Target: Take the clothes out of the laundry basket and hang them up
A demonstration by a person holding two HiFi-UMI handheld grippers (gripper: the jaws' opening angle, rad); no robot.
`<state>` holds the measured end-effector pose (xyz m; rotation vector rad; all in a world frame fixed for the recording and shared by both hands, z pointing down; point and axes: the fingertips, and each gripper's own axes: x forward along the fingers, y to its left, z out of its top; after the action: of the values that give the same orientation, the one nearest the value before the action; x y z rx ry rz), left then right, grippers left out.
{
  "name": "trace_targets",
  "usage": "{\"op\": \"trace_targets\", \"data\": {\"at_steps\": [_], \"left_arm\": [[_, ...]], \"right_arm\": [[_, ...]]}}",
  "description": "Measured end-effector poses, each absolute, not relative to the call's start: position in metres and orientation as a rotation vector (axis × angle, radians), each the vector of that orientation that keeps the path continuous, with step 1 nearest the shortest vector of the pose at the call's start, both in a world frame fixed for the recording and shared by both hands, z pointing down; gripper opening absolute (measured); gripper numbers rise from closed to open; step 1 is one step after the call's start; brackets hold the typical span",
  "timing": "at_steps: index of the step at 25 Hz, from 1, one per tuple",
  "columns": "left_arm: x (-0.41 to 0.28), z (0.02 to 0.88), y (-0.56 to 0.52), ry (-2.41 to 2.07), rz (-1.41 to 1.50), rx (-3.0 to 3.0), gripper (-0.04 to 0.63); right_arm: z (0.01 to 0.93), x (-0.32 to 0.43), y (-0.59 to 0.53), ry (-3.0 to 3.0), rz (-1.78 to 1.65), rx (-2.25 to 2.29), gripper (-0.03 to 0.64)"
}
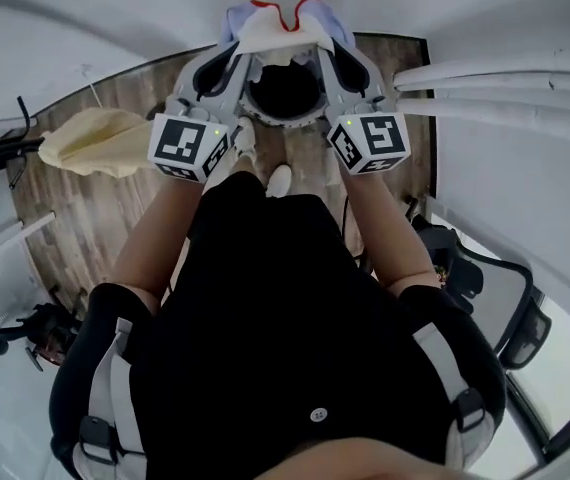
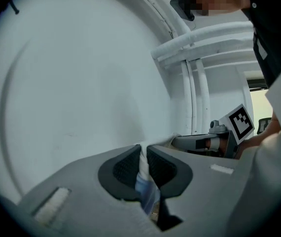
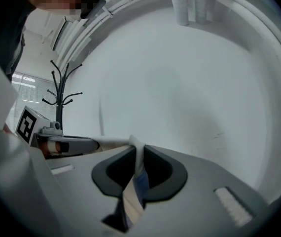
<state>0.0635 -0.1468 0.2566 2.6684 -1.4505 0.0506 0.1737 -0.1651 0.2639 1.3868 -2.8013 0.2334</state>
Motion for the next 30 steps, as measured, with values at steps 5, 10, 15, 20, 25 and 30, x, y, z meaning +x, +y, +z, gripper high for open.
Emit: {"op": "trace_targets", "data": {"at_steps": [5,10,15,20,25,30], "left_arm": [[0.027,0.233,-0.097,-1.643,0.0,2.597,0.025],[-0.024,0.221,-0.045,-1.837,-0.017,2.493,0.025],[-0.05,0.214,-0.012,-1.981,-0.003,2.414,0.025],[-0.096,0.198,0.039,-2.099,-0.027,2.345,0.025],[-0.14,0.179,0.091,-2.186,-0.06,2.309,0.025],[-0.184,0.165,0.139,-2.235,-0.082,2.283,0.025]], "right_arm": [[0.242,0.133,-0.128,-2.91,0.2,1.224,0.035],[0.229,0.079,-0.088,-2.989,0.18,1.031,0.035],[0.222,0.047,-0.061,-3.047,0.162,0.871,0.035],[0.205,-0.008,-0.017,-3.096,0.133,0.696,0.035],[0.185,-0.058,0.035,-3.139,0.102,0.573,0.035],[0.169,-0.108,0.081,-3.169,0.079,0.5,0.035]]}}
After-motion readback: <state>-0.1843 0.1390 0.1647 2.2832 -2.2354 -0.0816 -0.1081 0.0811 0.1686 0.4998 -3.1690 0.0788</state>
